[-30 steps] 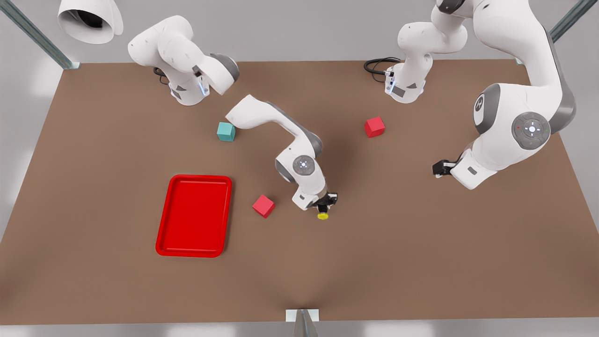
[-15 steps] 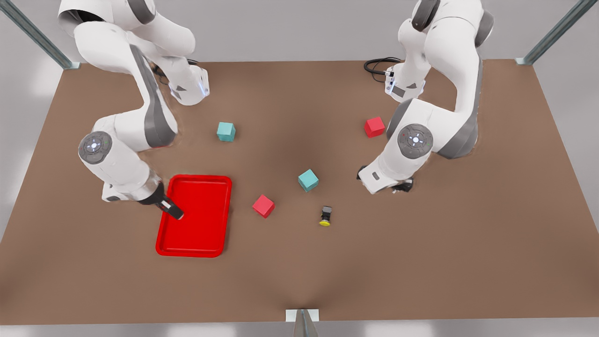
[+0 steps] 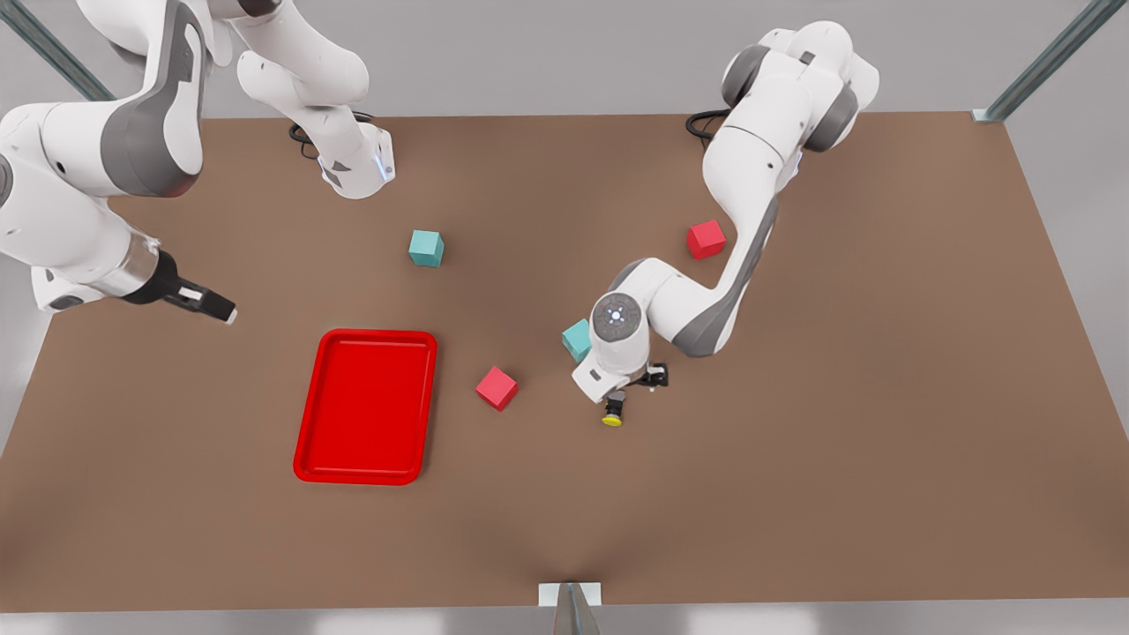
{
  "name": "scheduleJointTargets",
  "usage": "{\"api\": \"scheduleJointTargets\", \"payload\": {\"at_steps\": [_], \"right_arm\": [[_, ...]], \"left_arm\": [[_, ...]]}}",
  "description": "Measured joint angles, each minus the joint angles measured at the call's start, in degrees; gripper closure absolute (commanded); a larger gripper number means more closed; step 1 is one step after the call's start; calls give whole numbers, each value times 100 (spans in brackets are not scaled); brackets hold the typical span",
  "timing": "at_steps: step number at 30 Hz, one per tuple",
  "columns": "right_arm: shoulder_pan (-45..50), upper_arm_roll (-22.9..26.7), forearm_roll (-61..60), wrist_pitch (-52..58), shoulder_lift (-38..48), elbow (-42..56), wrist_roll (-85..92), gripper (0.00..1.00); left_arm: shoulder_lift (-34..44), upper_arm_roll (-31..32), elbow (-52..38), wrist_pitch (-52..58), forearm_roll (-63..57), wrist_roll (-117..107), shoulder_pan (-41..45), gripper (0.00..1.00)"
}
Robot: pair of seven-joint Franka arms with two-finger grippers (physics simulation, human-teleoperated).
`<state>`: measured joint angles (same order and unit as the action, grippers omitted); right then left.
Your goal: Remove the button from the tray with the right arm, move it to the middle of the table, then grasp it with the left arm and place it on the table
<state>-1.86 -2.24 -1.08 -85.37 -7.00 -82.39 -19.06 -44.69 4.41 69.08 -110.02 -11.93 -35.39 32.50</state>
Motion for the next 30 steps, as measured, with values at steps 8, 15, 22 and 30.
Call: {"api": "scheduleJointTargets", "payload": {"at_steps": [8,15,22,30], "right_arm": [[-34,5,-6,-79,-81,-5,836,0],[19,-3,0,-259,-74,-29,1303,0],[0,-21,46,-251,-96,0,1626,0],[34,-25,56,-262,-126,-69,1871,0]], "left_arm": [[-516,109,165,-898,157,-397,8,0],[-568,113,444,-1196,390,-343,-33,0],[-615,112,748,-1572,361,-195,-54,0],[-832,111,730,-1898,358,-24,-108,0]]}}
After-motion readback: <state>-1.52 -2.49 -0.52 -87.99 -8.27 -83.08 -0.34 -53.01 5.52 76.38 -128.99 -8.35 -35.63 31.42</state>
